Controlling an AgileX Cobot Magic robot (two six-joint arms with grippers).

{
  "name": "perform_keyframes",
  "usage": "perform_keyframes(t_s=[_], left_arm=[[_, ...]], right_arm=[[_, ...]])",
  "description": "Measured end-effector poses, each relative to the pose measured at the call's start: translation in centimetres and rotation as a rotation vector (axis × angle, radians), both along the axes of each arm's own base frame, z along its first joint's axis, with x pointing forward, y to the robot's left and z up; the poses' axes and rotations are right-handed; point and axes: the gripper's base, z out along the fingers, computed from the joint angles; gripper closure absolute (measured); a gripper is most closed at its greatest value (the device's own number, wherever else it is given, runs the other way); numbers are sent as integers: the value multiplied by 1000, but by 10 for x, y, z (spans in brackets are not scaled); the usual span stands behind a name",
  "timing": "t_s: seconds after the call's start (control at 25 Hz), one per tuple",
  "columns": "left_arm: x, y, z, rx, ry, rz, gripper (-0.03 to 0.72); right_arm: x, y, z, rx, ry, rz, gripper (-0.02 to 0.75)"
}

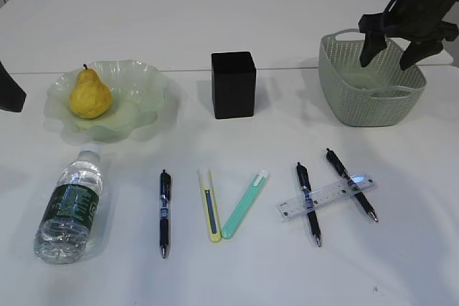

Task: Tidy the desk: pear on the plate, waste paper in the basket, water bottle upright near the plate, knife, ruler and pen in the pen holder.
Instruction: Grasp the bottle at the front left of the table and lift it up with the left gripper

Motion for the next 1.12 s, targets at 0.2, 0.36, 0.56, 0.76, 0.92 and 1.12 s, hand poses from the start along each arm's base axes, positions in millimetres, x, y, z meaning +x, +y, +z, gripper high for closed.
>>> perform_keyframes(t_s=[0.2, 0.36, 0.56, 0.76, 0.92, 1.12], left_arm=[[0, 0, 0, 0, 0, 0, 160], [0, 0, 0, 0, 0, 0, 160], [0, 0, 0, -1, 0, 1, 160], [0, 0, 0, 1, 0, 1, 160], [0, 0, 0, 1, 0, 1, 160], [-1, 0, -1, 4, 12, -1, 160]], right_arm=[[-8, 5, 20, 48, -16, 3, 168], [-21, 9, 60, 80, -96, 7, 212], [-49, 11, 112, 83, -197, 14, 226], [-87, 14, 141, 84, -224, 16, 227], [-122, 16, 141, 83, -180, 14, 227], [-165, 18, 130, 83, -106, 7, 227]])
